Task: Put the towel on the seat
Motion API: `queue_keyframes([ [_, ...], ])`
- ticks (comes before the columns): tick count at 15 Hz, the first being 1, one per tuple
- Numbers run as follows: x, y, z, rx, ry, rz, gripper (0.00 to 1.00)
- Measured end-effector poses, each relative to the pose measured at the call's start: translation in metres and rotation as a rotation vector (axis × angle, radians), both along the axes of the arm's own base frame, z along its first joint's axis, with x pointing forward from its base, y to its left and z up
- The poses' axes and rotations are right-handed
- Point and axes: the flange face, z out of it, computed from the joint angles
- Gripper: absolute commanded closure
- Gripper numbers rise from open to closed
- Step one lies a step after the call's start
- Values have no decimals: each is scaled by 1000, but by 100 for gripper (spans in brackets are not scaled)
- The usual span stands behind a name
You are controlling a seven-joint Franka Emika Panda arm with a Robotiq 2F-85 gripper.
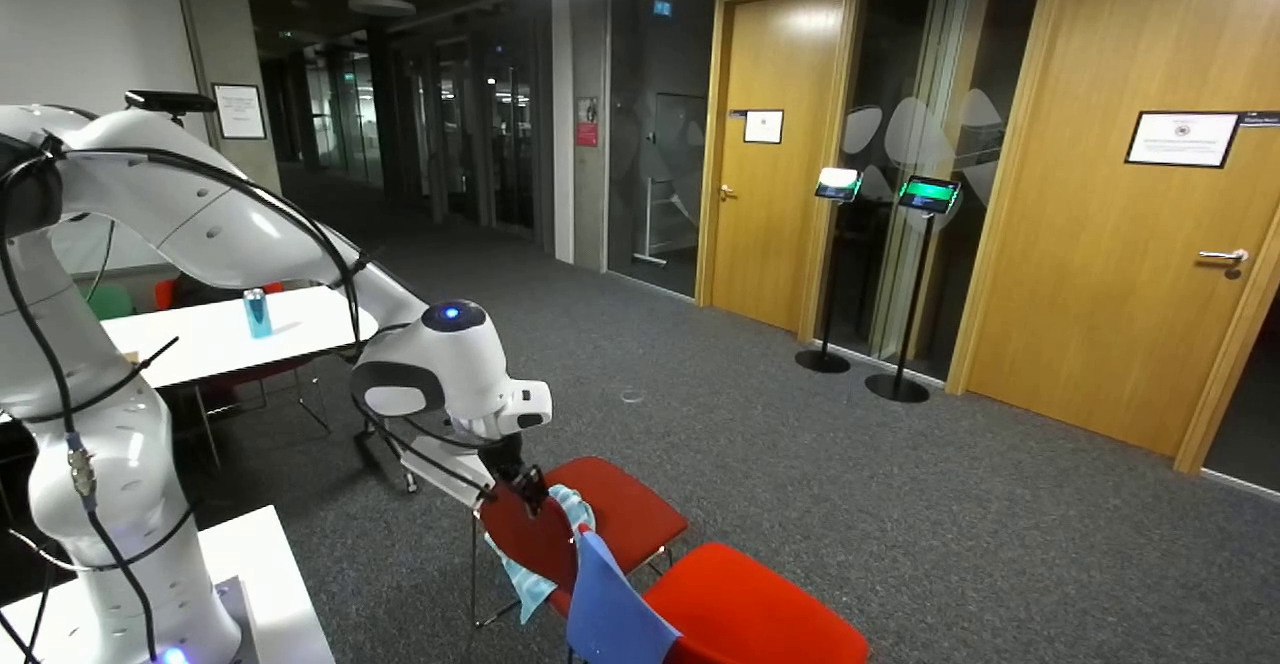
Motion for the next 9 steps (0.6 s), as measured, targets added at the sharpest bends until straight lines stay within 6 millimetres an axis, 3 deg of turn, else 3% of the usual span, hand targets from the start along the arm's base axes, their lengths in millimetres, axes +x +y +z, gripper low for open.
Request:
queue_keyframes([
  [5, 12, 1, 3, -50, -32, 43, 0],
  [9, 30, -26, -1, -34, -54, 2, 0],
])
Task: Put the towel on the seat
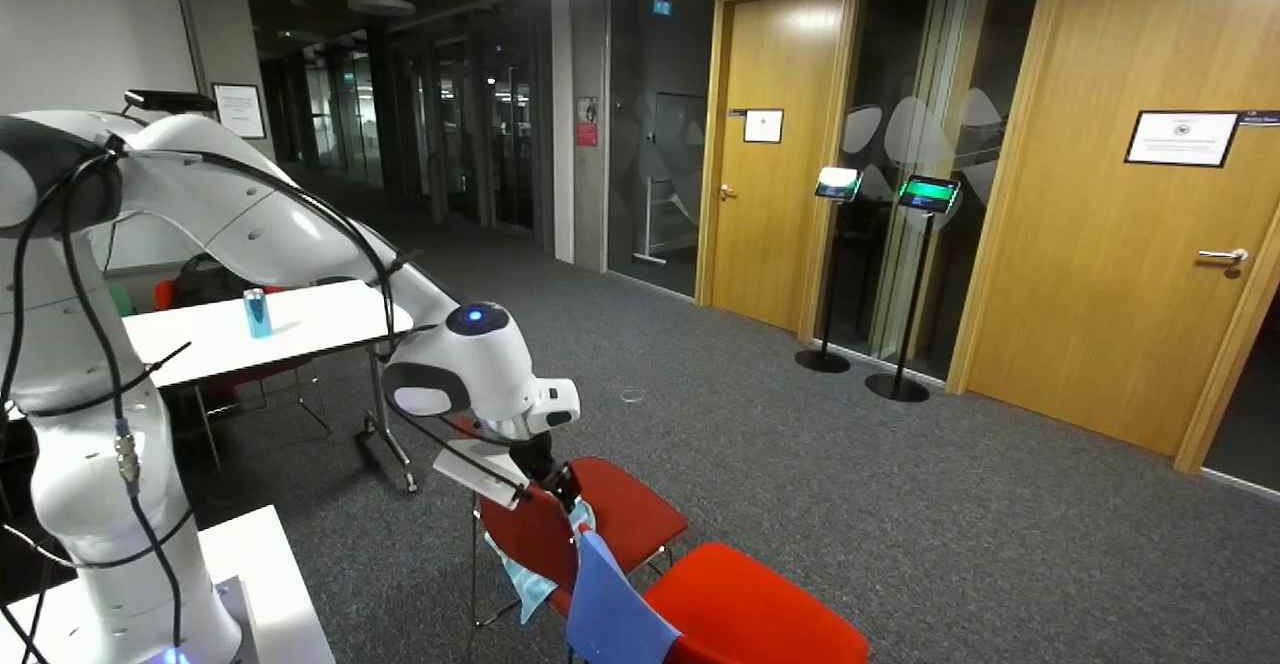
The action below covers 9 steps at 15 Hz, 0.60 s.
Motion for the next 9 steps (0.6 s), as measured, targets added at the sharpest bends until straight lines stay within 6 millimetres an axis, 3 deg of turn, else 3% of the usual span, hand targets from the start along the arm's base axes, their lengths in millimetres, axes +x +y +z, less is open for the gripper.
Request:
queue_keyframes([
  [4, 20, -31, -26, 67, 13, -79, 0],
  [9, 42, -67, -103, 167, 130, -142, 0],
])
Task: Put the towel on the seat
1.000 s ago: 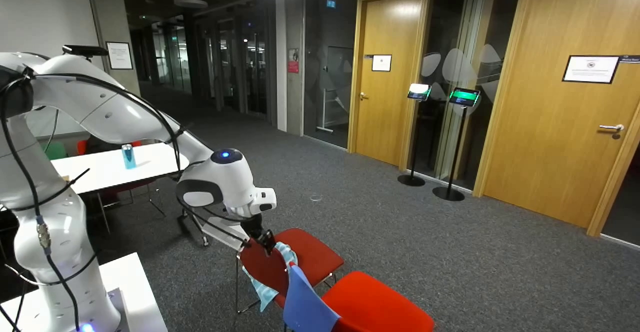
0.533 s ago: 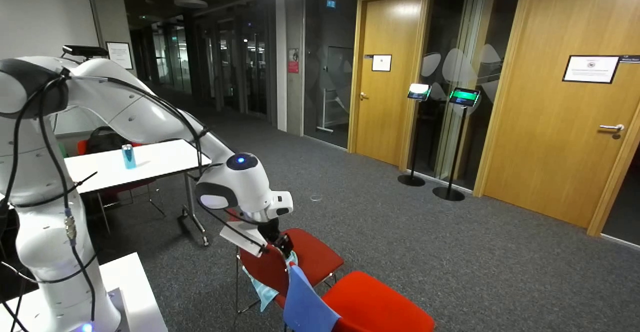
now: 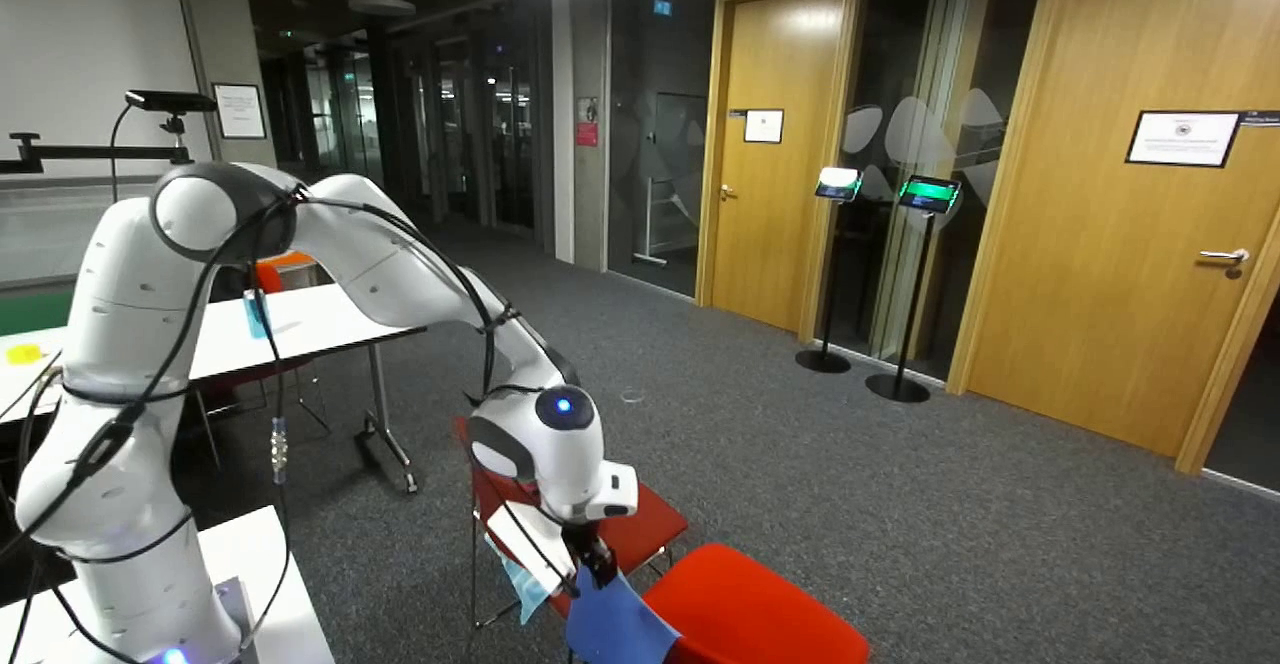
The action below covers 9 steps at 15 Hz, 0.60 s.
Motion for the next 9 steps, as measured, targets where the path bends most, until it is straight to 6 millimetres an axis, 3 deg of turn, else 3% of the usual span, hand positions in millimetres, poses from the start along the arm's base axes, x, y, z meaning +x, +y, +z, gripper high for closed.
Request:
queue_keyframes([
  [3, 3, -25, -44, 29, 39, -25, 0],
  [5, 1, -44, -61, 41, 45, -52, 0],
  [9, -2, -78, -59, 41, 8, -102, 0],
])
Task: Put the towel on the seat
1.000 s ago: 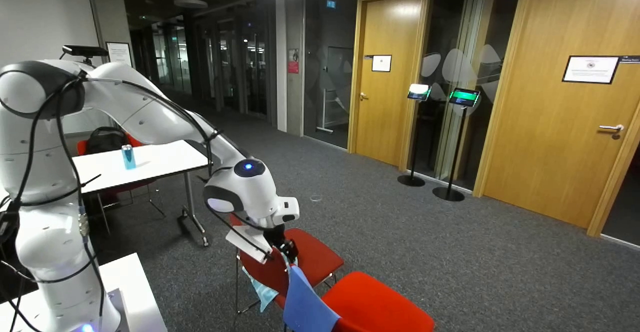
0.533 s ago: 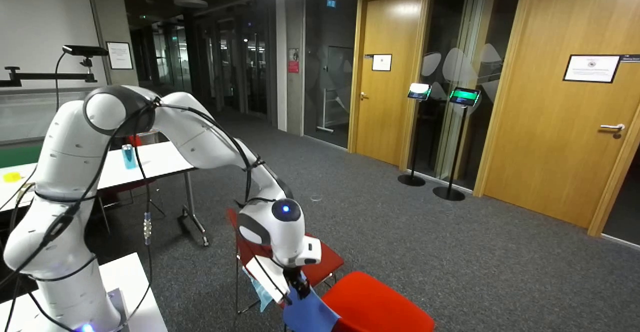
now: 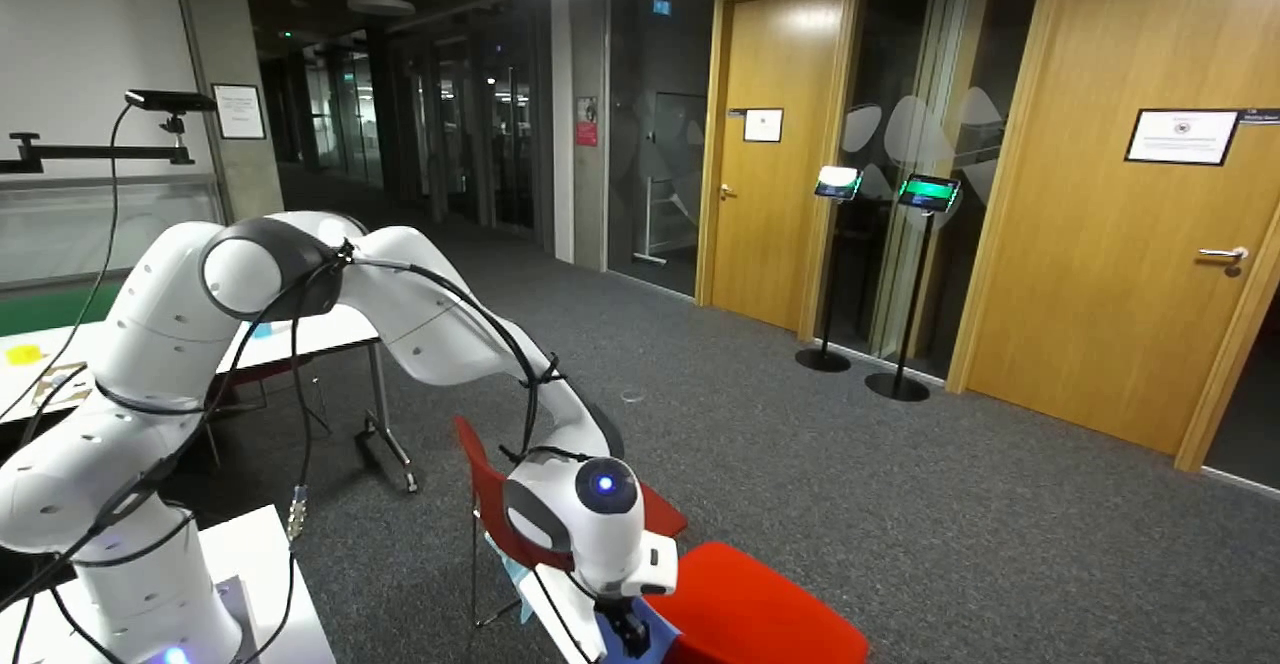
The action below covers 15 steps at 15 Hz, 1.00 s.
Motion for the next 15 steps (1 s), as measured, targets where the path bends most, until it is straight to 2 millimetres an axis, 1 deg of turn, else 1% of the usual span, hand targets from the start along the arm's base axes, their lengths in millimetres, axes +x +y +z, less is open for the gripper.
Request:
queue_keyframes([
  [3, 5, -16, 12, -16, -34, -18, 0],
  [5, 11, -18, 17, -18, -52, -16, 0],
  [7, 16, -15, 18, -13, -62, -9, 0],
  [10, 21, -9, 9, 10, -60, 1, 0],
  [15, 15, -13, -22, 36, -27, -2, 0],
])
